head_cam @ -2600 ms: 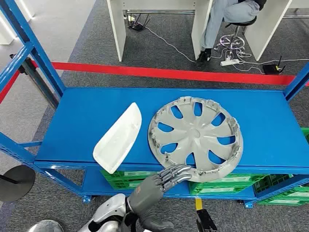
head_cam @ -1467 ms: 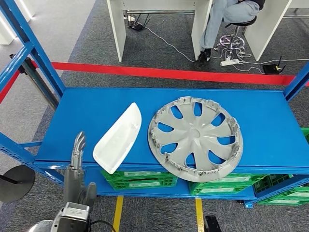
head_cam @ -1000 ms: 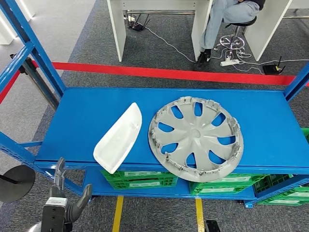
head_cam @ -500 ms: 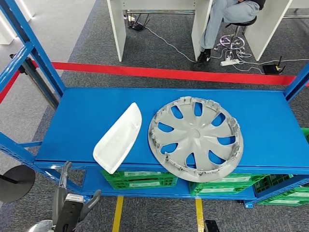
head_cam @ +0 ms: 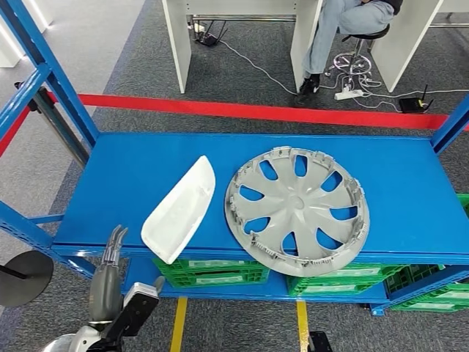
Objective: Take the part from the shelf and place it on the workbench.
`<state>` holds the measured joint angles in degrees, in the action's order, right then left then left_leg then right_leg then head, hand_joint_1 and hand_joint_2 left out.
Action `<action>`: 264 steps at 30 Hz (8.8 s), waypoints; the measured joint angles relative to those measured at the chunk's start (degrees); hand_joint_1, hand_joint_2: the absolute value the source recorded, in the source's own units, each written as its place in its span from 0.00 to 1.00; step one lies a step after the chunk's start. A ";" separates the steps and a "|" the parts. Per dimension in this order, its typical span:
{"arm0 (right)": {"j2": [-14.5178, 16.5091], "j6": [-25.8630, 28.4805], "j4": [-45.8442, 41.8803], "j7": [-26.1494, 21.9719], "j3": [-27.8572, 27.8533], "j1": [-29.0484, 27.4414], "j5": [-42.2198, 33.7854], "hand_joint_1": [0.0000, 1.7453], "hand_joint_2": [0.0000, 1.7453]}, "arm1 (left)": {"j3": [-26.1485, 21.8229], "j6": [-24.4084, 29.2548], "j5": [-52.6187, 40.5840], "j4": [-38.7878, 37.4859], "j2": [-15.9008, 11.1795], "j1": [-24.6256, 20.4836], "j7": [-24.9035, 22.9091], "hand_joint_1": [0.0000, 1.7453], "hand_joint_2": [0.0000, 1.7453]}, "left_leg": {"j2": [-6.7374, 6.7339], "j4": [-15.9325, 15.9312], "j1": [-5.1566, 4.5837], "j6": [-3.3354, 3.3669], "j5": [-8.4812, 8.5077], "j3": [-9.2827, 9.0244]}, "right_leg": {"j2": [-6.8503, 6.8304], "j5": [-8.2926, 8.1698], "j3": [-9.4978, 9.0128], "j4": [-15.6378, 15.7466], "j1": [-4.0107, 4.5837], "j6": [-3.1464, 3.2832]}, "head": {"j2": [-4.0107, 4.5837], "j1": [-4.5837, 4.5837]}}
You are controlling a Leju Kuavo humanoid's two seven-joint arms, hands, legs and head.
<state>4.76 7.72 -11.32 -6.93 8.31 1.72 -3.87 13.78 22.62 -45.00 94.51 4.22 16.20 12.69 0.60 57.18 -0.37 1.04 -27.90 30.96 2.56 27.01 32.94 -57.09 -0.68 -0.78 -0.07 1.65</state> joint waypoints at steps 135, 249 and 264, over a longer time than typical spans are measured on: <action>-2.25 -6.51 0.00 4.51 0.86 2.08 7.43 0.00 0.00 | 10.72 -13.60 -12.21 -13.24 -8.23 -18.99 -9.47 1.00 1.00 | 0.00 0.01 0.00 0.01 0.03 -0.05 | -0.02 -0.02 -0.07 -0.01 0.00 0.01 | 0.00 0.00; 0.68 -2.37 0.00 2.97 -4.63 1.78 8.81 0.00 0.00 | 4.56 15.21 -37.86 2.19 -8.01 -18.43 -14.35 0.97 1.00 | -1.28 11.11 0.89 -1.90 -6.24 5.66 | -2.60 0.33 -0.24 -0.54 -0.36 1.36 | 0.00 0.18; 0.97 -2.53 0.00 2.92 -4.79 1.65 9.02 0.00 0.00 | 4.51 14.35 -37.63 2.05 -7.98 -18.53 -14.76 0.97 1.00 | -1.32 -2.36 0.27 1.69 0.74 -1.77 | -2.11 4.18 6.77 -8.21 0.25 -1.06 | 0.00 0.46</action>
<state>5.73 5.19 -11.32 -4.01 3.51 3.37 5.15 18.29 36.97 -82.63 96.56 -3.75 -2.33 -2.08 -0.72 54.82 -0.10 2.73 -27.17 29.20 0.45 31.19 39.71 -65.30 -0.43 -1.84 -0.07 2.11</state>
